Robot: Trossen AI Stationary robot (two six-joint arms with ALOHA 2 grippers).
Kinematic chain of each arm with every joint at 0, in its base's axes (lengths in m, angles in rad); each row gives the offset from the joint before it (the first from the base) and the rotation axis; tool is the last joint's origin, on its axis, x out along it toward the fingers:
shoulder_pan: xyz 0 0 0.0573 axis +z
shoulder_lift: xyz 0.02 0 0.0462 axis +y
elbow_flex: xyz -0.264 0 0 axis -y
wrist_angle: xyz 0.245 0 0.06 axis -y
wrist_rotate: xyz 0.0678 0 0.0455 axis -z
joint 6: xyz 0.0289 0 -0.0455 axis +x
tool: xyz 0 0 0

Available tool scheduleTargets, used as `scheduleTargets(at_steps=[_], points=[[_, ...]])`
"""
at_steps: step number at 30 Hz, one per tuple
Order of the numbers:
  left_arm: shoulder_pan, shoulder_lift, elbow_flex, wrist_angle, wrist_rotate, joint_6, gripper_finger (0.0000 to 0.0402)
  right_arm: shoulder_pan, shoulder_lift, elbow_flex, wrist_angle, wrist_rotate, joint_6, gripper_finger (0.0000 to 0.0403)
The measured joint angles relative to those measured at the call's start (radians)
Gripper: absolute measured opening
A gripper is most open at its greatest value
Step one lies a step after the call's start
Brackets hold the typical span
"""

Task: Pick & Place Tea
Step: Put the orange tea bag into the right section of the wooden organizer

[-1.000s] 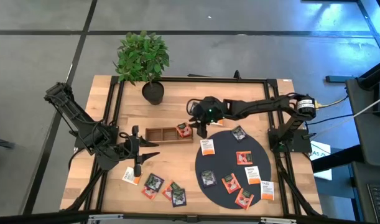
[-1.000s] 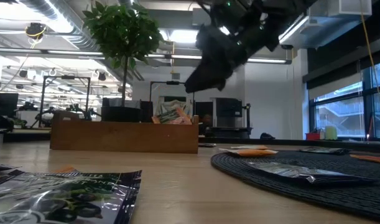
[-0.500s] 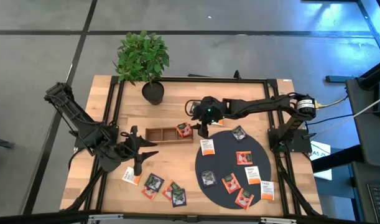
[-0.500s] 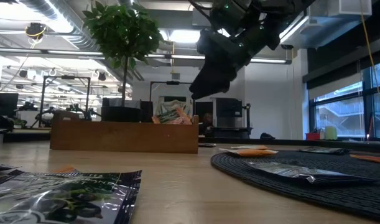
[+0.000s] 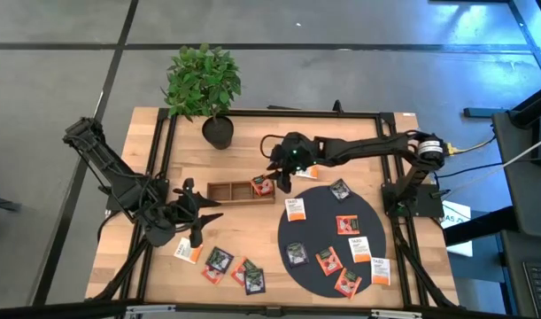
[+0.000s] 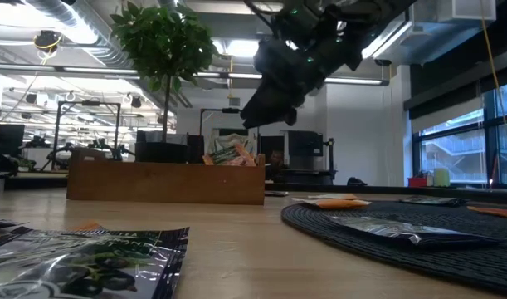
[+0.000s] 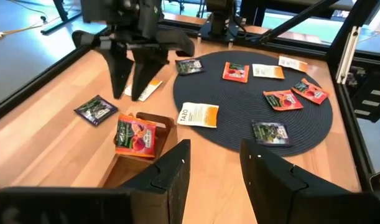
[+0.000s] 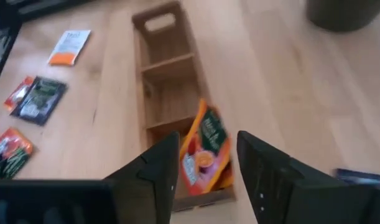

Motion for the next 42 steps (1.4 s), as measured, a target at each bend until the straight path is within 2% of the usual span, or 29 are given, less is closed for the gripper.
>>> scheduleTargets(at_steps=[5,14,18,21,33,37,42], points=[[0.000,0.000,0.000,-0.009,0.025,0.000,0.0133,-0.001,0.092,0.110,-0.076,-0.004,-0.031,0.0160],[-0.002,0.000,0.000,-0.022,0.041,0.000,0.0131,-0.025,0.201,0.298,-0.326,-0.004,-0.111,0.0160],[-0.003,0.000,0.000,-0.022,0.053,0.000,0.0134,-0.032,0.204,0.309,-0.354,-0.023,-0.109,0.0148],[-0.003,0.000,0.000,-0.022,0.054,0.001,0.0136,-0.030,0.204,0.307,-0.364,-0.051,-0.109,0.0124],[-0.003,0.000,0.000,-0.035,0.069,0.009,0.0136,-0.029,0.204,0.306,-0.359,-0.050,-0.140,0.0033],[-0.003,0.000,0.000,-0.049,0.068,0.009,0.0134,-0.029,0.204,0.305,-0.334,-0.048,-0.147,0.0026],[-0.003,0.000,0.000,-0.051,0.068,0.009,0.0132,-0.029,0.205,0.305,-0.312,-0.048,-0.165,0.0039]])
